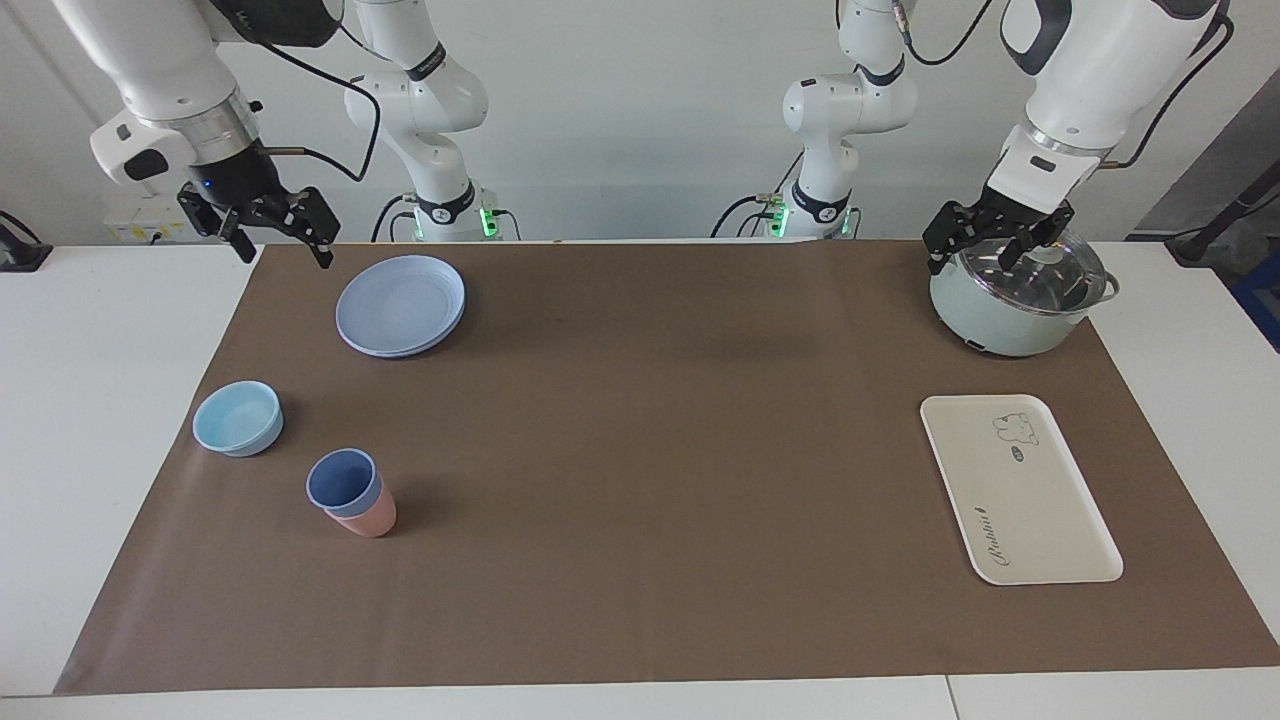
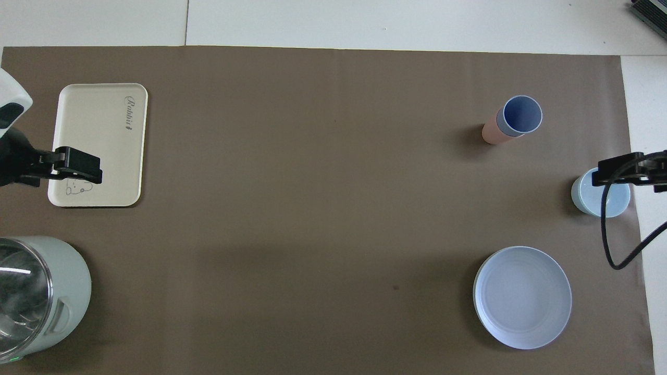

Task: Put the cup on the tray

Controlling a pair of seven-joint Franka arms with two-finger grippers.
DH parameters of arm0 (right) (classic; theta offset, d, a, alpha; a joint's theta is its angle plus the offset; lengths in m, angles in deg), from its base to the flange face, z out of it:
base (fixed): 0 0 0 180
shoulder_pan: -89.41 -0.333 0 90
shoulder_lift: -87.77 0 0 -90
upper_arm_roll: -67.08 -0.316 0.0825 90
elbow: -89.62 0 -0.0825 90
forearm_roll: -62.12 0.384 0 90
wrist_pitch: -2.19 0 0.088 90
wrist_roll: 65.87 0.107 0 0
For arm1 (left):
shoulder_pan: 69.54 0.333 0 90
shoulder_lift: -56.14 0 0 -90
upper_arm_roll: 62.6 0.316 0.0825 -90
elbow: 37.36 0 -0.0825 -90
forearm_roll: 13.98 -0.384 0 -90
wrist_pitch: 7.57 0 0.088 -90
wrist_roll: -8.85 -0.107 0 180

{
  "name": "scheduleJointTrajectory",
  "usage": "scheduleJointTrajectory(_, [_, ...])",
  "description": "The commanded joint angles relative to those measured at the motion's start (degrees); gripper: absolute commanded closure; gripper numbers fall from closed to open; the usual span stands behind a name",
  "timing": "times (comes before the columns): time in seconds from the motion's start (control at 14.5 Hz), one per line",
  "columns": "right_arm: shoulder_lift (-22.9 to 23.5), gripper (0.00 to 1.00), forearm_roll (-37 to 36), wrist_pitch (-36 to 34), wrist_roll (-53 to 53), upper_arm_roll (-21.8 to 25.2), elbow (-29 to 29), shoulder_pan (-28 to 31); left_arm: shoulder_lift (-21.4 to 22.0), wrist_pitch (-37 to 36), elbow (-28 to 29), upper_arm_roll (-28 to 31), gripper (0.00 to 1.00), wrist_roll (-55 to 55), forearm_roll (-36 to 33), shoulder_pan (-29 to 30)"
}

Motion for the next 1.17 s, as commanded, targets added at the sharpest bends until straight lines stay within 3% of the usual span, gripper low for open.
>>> scheduleJointTrajectory(0.0, [-1.6,0.0,-0.3,-0.1,-1.4,0.0,1.6,0.2,1.4,1.7,1.7,0.6,0.0,-0.8,-0.8,-0.5])
scheduleJointTrajectory(0.62, [-2.4,0.0,1.9,0.4,-3.1,-0.1,3.3,0.2,1.4,1.5,1.7,1.4,0.0,-1.1,-0.8,1.6])
scheduleJointTrajectory(0.83, [-2.5,0.0,2.6,3.9,-9.7,-0.1,4.2,0.0,1.4,1.5,1.7,1.4,0.0,-0.9,-0.8,1.3])
scheduleJointTrajectory(1.1, [-1.5,0.0,6.4,11.2,-33.0,0.1,7.5,4.1,1.5,1.0,1.8,1.0,0.0,-0.5,-0.7,0.7])
